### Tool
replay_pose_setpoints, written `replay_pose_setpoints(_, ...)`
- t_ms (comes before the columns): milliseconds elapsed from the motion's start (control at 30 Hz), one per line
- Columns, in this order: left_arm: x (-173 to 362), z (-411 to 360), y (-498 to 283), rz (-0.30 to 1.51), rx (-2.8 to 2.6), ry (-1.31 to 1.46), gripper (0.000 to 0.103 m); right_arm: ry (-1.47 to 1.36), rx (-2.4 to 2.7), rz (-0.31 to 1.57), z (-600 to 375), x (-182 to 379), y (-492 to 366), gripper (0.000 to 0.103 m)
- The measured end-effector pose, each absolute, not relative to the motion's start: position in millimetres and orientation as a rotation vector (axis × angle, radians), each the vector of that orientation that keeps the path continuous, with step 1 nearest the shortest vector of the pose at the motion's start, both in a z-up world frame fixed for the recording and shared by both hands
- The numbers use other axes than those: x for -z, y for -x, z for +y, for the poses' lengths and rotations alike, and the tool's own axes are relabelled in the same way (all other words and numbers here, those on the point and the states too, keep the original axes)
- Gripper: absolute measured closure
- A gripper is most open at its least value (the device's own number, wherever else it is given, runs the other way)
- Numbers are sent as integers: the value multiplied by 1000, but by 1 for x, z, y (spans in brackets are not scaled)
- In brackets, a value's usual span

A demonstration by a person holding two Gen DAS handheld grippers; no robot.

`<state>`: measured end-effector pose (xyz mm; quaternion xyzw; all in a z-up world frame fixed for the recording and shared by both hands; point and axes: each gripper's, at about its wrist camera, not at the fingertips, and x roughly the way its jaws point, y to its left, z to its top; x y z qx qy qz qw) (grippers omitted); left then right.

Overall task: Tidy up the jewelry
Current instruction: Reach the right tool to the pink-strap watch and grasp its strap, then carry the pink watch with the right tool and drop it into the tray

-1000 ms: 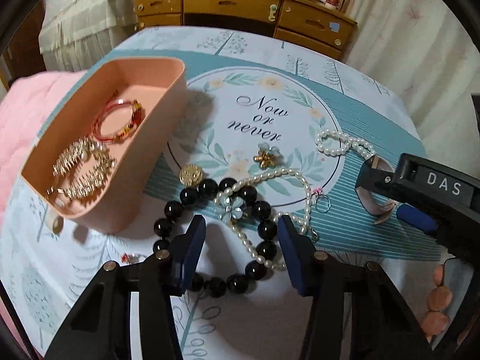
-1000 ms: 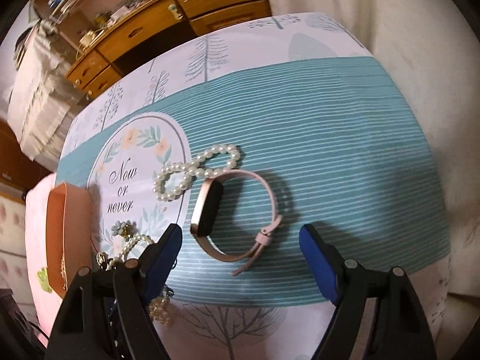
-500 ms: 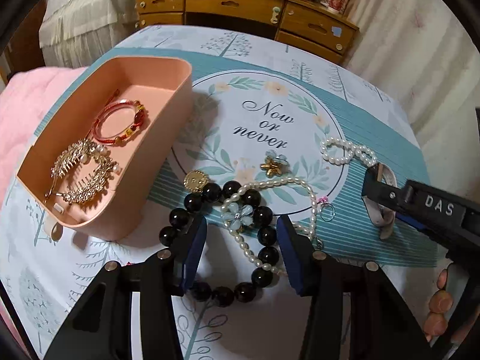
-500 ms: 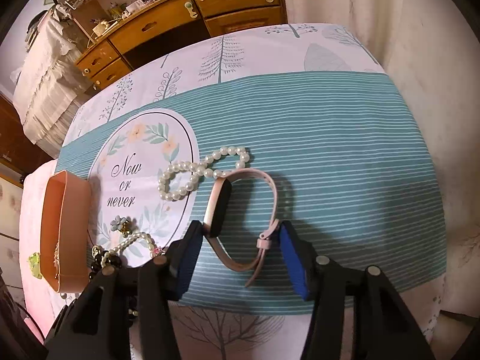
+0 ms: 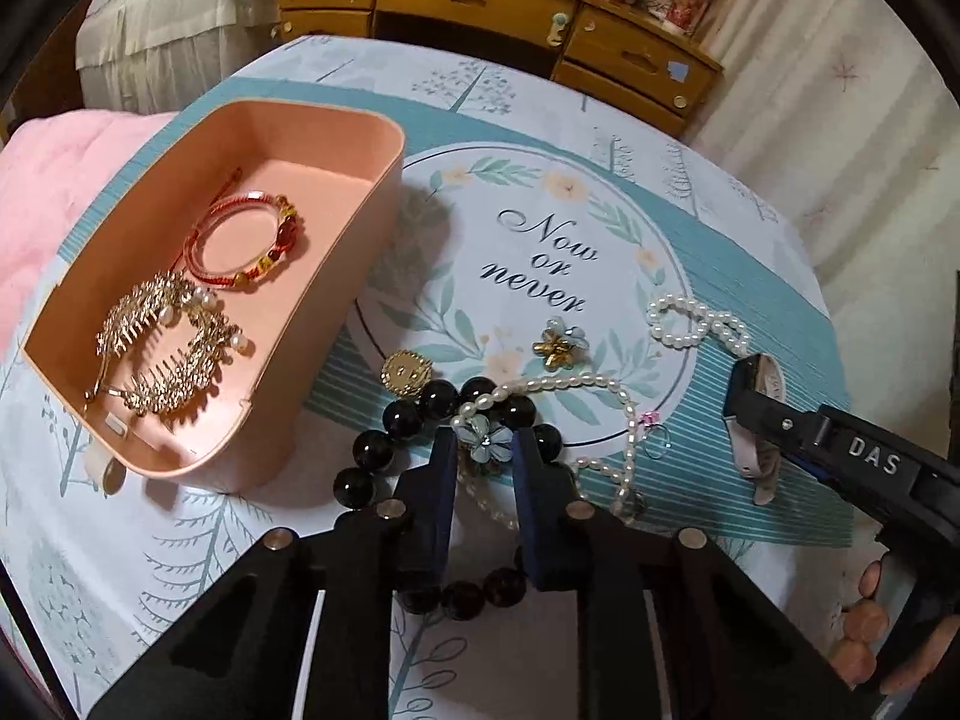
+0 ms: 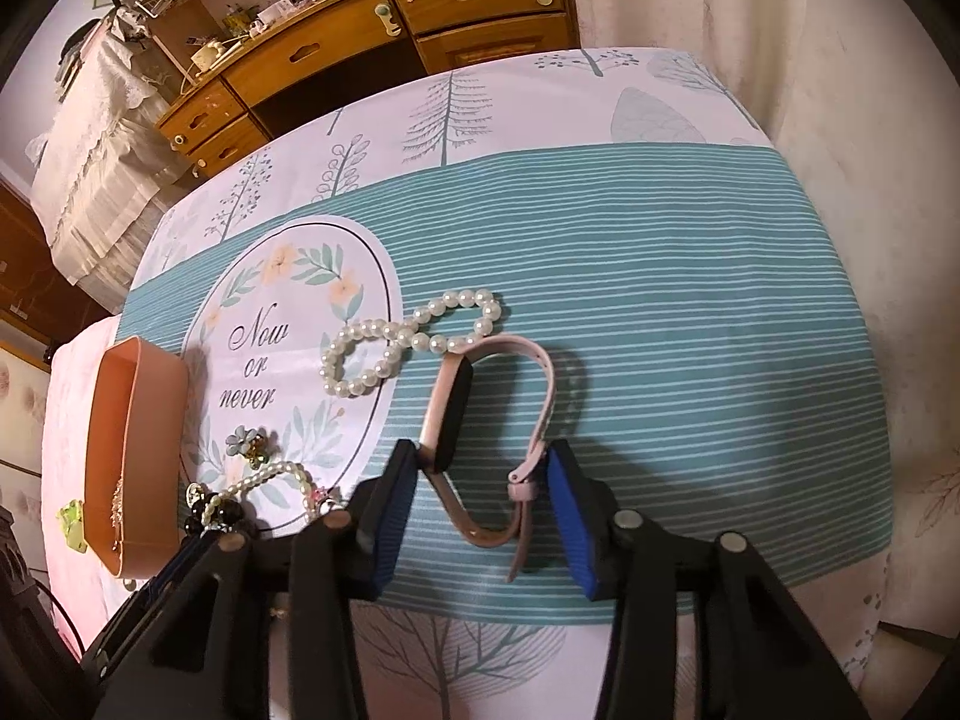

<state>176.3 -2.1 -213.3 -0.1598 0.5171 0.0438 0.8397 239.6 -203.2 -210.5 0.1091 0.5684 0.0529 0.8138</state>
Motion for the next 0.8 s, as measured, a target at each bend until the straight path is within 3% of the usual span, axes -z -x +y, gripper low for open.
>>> replay_pose_setpoints(67, 210, -3, -174, 1083, -81, 327, 92, -233, -120, 1213, -202, 210, -239, 70)
replay_pose_setpoints(433, 204, 4, -167, 1075, -43, 336, 92, -242, -96, 1220, -207, 208, -230, 75)
replay_pose_setpoints(800, 165, -1, -149, 993, 145, 311, 92, -251, -97, 1175, -208, 192, -220, 78)
